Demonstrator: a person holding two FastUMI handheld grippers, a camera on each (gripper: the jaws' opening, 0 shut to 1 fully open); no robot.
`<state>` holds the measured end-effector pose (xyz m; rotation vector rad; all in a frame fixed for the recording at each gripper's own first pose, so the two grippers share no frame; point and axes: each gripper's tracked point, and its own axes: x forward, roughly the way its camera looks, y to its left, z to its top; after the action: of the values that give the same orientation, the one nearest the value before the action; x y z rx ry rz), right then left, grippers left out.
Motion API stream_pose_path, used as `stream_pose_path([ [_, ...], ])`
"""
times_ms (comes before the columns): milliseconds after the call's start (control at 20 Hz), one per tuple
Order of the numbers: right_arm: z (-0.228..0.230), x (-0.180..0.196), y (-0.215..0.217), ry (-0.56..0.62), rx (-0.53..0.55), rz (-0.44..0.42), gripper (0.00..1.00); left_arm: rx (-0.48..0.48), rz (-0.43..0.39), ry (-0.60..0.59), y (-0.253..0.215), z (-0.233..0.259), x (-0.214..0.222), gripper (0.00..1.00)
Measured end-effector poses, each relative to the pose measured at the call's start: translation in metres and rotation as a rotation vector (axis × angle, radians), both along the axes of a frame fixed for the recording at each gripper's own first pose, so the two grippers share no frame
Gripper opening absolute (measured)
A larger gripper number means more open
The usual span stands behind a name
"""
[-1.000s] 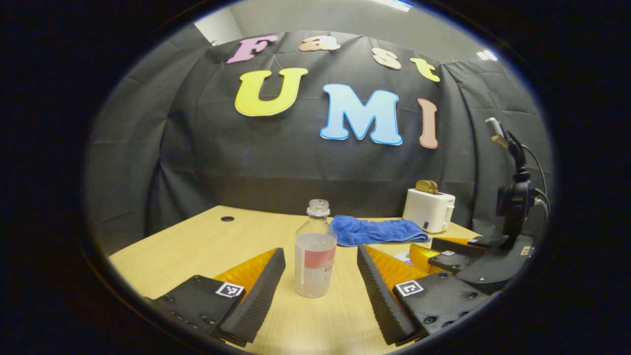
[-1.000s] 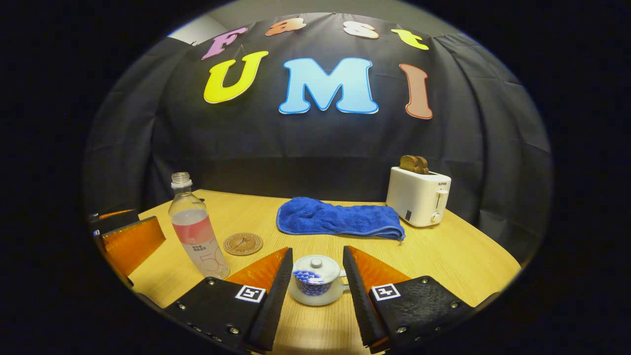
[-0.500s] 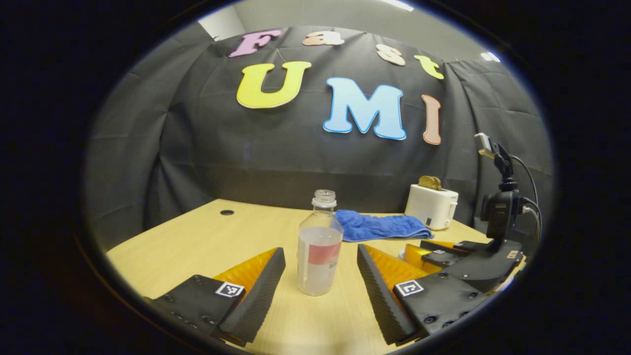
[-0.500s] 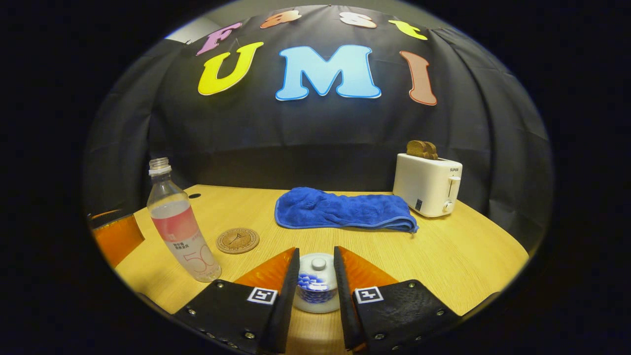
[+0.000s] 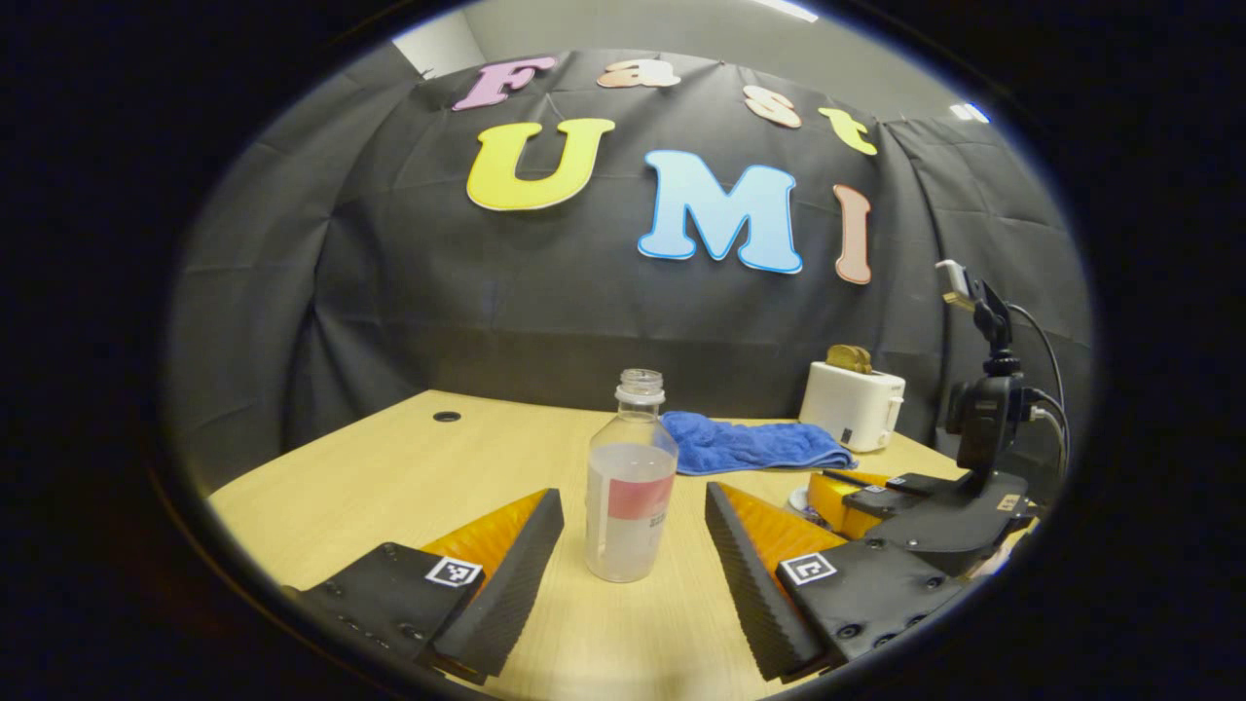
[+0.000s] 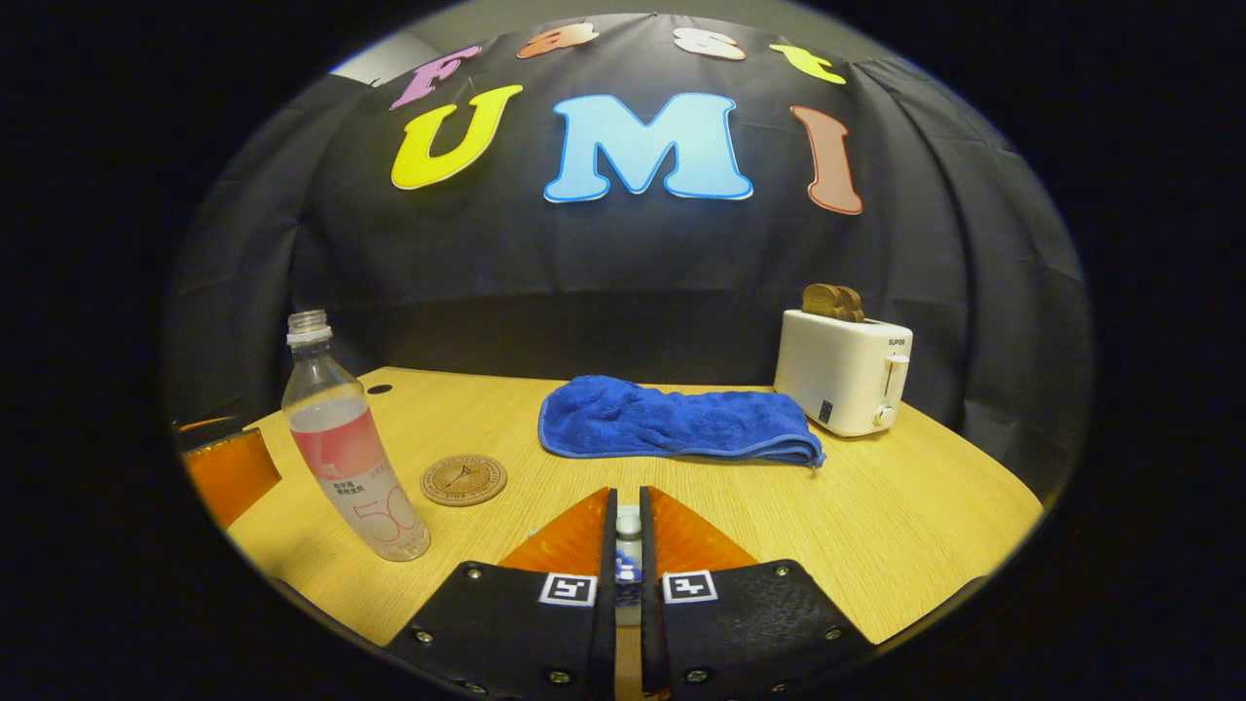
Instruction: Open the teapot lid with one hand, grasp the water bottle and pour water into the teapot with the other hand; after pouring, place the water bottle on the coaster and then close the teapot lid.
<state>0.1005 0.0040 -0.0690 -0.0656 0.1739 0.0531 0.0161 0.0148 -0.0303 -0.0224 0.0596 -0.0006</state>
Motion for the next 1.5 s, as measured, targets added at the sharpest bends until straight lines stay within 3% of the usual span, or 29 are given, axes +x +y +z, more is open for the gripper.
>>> stream_pose_path([
  [550,0.018,-0.007,-0.002,-0.059,0.059,0.008,0.11,0.007,-0.005,0.031,-0.001,-0.019,0.019,1.00],
  [900,0.045,-0.009,-0.032,-0.155,0.037,-0.065,0.10,0.027,0.001,0.042,0.001,-0.027,0.035,1.00],
  [1500,0.034,-0.024,-0.106,-0.160,0.069,-0.204,0.10,0.140,0.034,0.062,0.001,-0.044,0.072,1.00],
])
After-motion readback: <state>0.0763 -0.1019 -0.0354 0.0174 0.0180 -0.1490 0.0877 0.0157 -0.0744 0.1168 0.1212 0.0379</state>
